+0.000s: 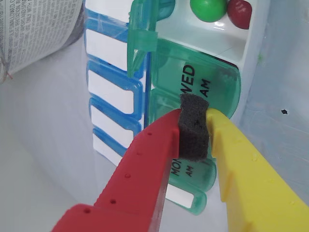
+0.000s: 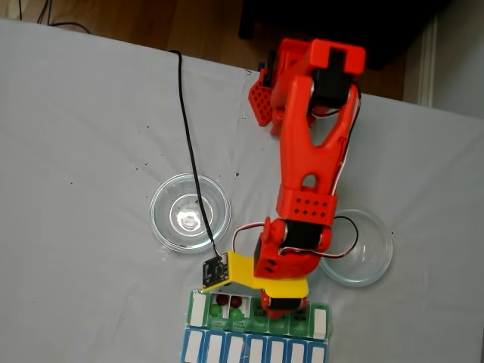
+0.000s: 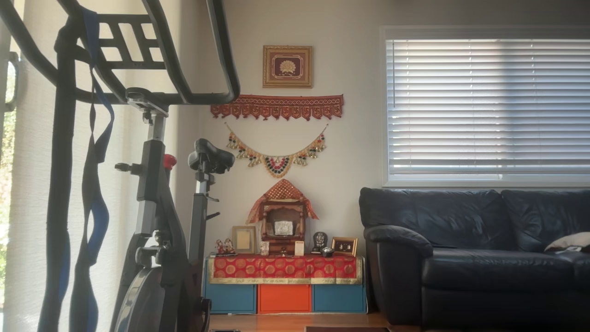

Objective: Sort medicines into box.

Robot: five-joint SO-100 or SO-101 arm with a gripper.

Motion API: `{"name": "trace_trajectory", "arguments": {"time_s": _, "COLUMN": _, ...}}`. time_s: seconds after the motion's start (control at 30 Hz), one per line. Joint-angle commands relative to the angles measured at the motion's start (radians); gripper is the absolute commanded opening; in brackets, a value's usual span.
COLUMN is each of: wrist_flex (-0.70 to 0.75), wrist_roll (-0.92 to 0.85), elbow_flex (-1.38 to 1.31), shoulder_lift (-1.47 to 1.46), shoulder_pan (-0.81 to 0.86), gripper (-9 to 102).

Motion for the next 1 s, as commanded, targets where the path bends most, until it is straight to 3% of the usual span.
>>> {"name": "trace_trajectory", "arguments": {"time_s": 0.0, "wrist_flex": 0.002, "wrist_roll": 0.017, "elbow_flex": -0.049, "shoulder_lift": 0.003, "shoulder_pan": -0.006, "gripper": 1}}
{"name": "trace_trajectory", "arguments": {"time_s": 0.97, "wrist_flex": -0.107, "wrist_roll": -0.048, "elbow_flex": -0.072, "shoulder_lift": 0.021, "shoulder_pan": 0.075, "gripper": 1}}
